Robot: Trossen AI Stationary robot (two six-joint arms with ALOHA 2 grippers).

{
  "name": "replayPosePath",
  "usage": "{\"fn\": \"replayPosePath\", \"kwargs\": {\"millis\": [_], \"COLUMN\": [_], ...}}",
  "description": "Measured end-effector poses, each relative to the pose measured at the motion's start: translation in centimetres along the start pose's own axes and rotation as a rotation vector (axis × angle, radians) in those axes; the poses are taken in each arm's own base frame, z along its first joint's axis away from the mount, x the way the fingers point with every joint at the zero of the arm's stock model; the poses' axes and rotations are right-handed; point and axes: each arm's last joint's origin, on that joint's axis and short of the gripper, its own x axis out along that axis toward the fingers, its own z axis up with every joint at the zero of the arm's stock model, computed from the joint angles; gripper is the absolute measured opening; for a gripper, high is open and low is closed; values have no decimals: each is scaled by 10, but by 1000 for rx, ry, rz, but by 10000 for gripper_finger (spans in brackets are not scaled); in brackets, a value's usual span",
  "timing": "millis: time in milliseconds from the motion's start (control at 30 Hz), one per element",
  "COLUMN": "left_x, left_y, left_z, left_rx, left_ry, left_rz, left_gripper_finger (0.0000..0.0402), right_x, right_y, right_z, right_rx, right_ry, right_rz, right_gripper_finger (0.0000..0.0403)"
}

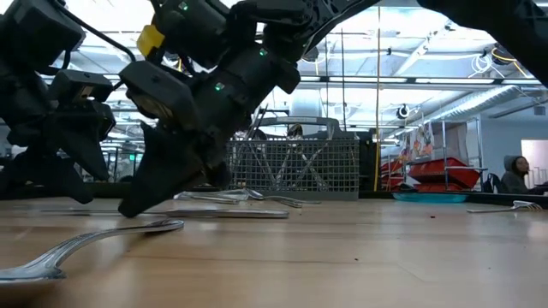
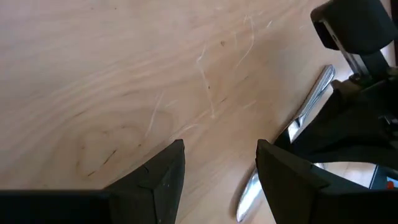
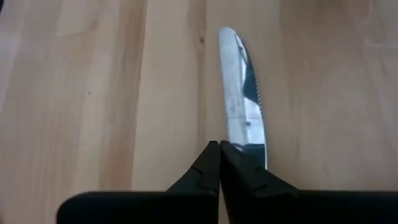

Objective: Sort silverware
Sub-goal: Put the knife into the silverware basket

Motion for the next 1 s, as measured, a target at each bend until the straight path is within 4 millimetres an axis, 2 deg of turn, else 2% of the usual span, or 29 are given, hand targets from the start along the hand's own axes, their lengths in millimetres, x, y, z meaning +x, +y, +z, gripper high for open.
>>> {"fn": "replayPosePath", "kwargs": {"millis": [333, 633, 833, 1000], "left_x": [0, 0, 0, 0], "left_y": [0, 0, 0, 0], "left_z": [0, 1, 2, 2], "left_rx": [0, -1, 0, 1], "left_ry": [-9, -33, -72, -78], "left_rz": [2, 6, 12, 14], "left_gripper_finger": [200, 200, 200, 200], "right_x": [-2, -5, -25, -49], "right_y": [-12, -12, -4, 14], "right_z": [-1, -3, 4, 6], "right_rx": [16, 15, 8, -25], "right_ry": [32, 63, 58, 83], "right_rz": [-44, -64, -111, -175], "right_gripper_finger": [0, 0, 0, 0]}}
